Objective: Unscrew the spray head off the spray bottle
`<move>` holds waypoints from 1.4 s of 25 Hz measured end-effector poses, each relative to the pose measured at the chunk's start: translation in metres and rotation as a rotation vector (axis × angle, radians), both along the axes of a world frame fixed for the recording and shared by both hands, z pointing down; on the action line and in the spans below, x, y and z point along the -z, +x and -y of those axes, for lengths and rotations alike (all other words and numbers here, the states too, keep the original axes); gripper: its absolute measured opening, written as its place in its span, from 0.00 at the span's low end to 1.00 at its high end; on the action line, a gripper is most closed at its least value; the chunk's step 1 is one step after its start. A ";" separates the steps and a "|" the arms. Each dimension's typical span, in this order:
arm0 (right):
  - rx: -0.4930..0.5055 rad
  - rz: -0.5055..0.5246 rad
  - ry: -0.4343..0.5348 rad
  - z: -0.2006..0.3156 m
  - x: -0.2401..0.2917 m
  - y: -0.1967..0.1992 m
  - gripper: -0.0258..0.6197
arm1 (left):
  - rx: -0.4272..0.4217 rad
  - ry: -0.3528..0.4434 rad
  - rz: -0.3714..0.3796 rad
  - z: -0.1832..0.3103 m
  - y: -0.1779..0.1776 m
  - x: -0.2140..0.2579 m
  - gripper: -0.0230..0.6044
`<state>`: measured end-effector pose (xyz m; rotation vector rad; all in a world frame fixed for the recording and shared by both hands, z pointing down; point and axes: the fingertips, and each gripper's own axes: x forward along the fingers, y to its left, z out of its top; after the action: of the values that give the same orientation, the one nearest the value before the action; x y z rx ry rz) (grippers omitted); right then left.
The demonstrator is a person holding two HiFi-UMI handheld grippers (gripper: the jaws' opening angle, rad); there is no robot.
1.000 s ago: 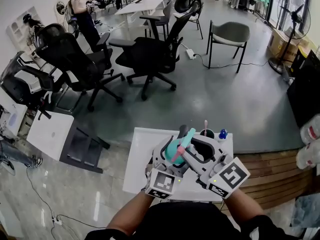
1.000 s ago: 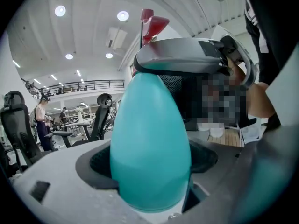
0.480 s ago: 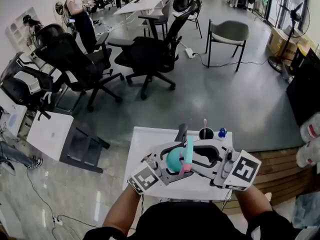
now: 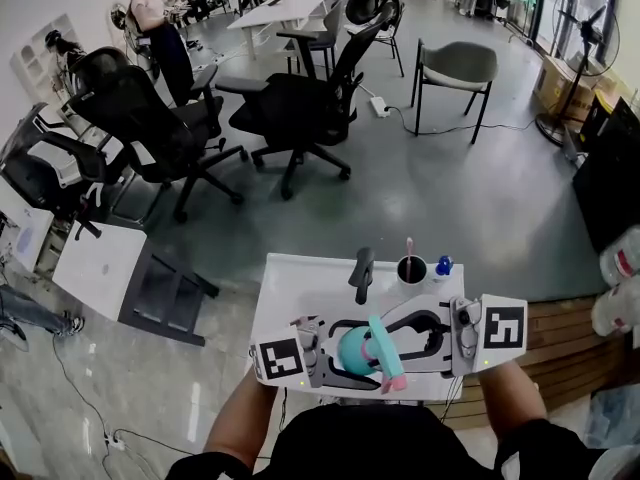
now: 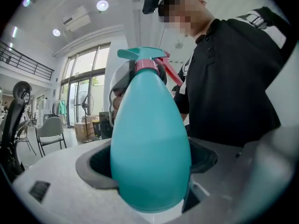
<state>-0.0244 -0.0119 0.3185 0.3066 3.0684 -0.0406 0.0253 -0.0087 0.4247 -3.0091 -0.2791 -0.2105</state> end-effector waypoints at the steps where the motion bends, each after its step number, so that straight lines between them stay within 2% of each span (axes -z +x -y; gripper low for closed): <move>1: -0.003 0.008 -0.007 0.001 0.000 0.000 0.25 | 0.004 0.001 -0.001 0.001 0.000 -0.001 0.72; 3: -0.046 0.029 -0.013 0.009 0.001 0.000 0.25 | 0.062 -0.010 -0.014 0.010 0.001 -0.002 0.72; 8: -0.324 0.080 0.007 0.054 -0.008 0.006 0.28 | 0.409 -0.050 -0.033 0.067 -0.009 -0.006 0.72; 11: -0.465 0.111 -0.027 0.077 -0.011 0.014 0.28 | 0.582 -0.005 0.007 0.093 -0.023 -0.012 0.72; 14: -0.551 0.115 -0.051 0.088 -0.014 0.013 0.28 | 0.706 0.026 0.040 0.109 -0.031 -0.019 0.72; 17: -0.572 0.112 -0.052 0.088 -0.016 0.005 0.30 | 0.792 0.021 0.059 0.116 -0.034 -0.024 0.72; 21: -0.632 0.077 -0.032 0.090 -0.021 -0.004 0.33 | 0.839 0.037 0.098 0.117 -0.029 -0.032 0.72; 26: -0.709 0.063 -0.064 0.092 -0.027 -0.004 0.27 | 0.874 0.006 0.116 0.115 -0.027 -0.032 0.72; 28: -0.705 0.044 -0.055 0.088 -0.027 -0.004 0.27 | 0.854 -0.001 0.100 0.110 -0.024 -0.033 0.72; 35: -0.611 0.014 0.033 0.077 -0.020 -0.005 0.26 | 0.739 0.069 0.055 0.100 -0.015 -0.030 0.72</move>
<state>-0.0294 -0.0887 0.3386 -0.6253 3.0037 0.0394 0.0101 -0.1084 0.4552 -2.8887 0.8272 -0.3471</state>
